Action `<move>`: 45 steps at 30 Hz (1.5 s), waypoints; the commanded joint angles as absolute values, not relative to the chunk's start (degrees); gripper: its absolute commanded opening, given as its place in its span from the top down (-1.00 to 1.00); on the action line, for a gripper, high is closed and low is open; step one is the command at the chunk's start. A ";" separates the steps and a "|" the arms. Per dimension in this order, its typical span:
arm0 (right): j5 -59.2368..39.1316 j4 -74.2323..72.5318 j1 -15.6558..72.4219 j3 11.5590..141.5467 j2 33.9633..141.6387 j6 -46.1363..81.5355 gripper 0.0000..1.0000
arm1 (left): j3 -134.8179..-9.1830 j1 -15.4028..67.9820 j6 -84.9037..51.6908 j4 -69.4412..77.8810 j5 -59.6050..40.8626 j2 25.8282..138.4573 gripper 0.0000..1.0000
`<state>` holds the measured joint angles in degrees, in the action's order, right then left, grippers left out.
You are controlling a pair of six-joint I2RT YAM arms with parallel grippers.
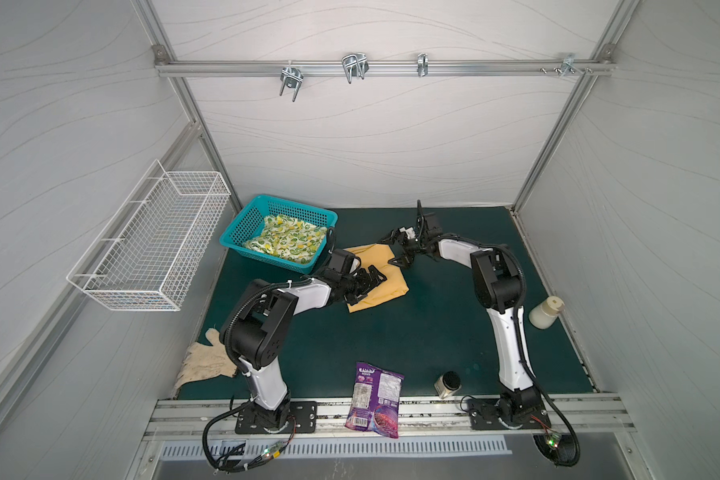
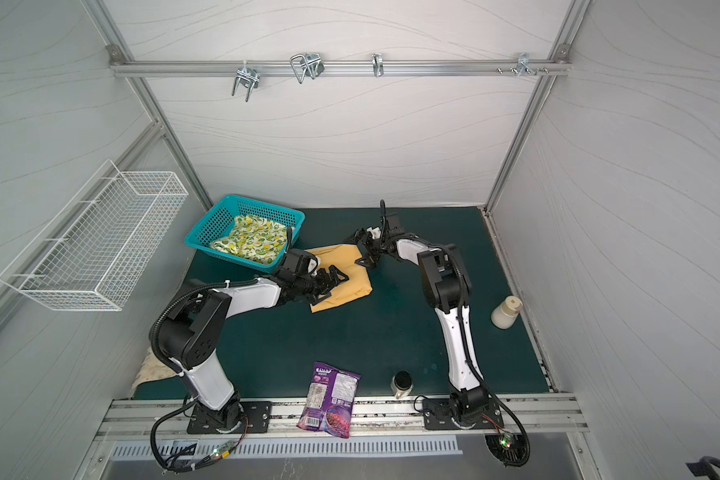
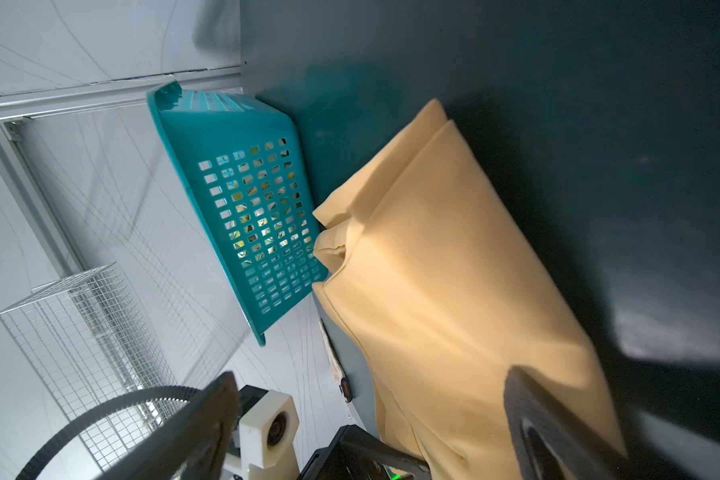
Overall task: Fold and stack the skirts
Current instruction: 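Press the folded yellow skirt flat with the left gripper while the right withdraws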
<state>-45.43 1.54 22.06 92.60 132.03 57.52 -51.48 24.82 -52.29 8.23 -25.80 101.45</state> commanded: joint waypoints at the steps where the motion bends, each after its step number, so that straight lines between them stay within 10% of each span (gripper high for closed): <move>1: -40.35 1.00 21.23 84.28 128.64 57.95 -0.99 | -51.42 23.85 -49.42 0.24 -23.61 105.89 -0.95; 25: -29.76 -23.05 29.81 52.55 104.22 71.23 -0.98 | -81.51 20.13 -35.07 -23.12 -15.47 121.07 -0.93; 35: -26.46 -3.39 27.00 63.01 91.35 59.98 -0.99 | -83.67 20.21 -35.33 -21.88 -21.26 113.89 -0.93; 45: -33.81 2.37 22.05 73.18 104.01 53.28 -0.98 | -74.86 20.69 -44.26 -11.00 -29.17 100.57 -0.95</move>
